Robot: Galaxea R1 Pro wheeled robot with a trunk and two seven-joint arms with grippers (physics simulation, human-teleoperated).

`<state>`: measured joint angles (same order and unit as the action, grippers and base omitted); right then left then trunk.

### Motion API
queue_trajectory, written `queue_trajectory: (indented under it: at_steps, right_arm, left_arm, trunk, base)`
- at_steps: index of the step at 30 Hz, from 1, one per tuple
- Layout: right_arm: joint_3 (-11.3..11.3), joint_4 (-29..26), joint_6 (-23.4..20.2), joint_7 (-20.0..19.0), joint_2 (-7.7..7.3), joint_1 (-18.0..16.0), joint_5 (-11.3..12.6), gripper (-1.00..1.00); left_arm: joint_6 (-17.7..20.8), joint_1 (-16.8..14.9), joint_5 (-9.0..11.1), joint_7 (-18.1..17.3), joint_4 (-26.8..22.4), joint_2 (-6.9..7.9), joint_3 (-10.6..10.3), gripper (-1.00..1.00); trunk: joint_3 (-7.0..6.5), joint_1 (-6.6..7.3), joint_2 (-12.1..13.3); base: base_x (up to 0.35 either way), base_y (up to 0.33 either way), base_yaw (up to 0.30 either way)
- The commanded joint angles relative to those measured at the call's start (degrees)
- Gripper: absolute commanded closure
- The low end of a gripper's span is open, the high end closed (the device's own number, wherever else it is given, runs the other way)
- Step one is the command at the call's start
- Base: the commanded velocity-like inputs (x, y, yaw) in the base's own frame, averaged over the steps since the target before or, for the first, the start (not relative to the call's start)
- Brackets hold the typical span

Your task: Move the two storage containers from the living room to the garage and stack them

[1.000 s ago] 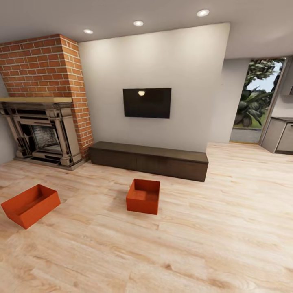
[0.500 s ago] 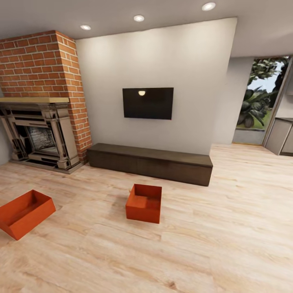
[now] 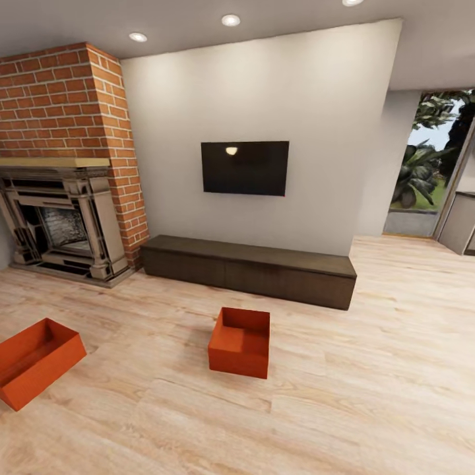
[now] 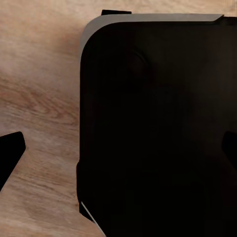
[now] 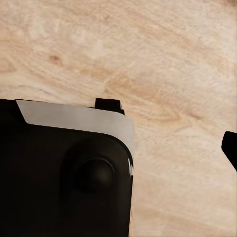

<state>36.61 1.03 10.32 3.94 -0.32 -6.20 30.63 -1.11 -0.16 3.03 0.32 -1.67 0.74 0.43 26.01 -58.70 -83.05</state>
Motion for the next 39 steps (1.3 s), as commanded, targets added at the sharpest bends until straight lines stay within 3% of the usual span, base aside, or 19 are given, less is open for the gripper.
queue_trajectory:
  at_steps: [1, 39]
  right_arm:
    - [0.5, 0.1, 0.2, 0.0, 0.00, 0.0, 0.5, -1.00]
    - [0.5, 0.1, 0.2, 0.1, 0.00, 0.0, 1.0, -1.00]
  left_arm:
    - [-0.1, 0.0, 0.3, 0.0, 0.0, -0.02, 0.0, -1.00]
    - [0.1, 0.0, 0.3, 0.1, 0.0, 0.04, 0.0, -1.00]
  trunk:
    - [0.06, -0.03, 0.0]
    - [0.06, -0.03, 0.0]
  base:
    - [0.323, 0.142, 0.000]
    - [0.323, 0.029, -0.014]
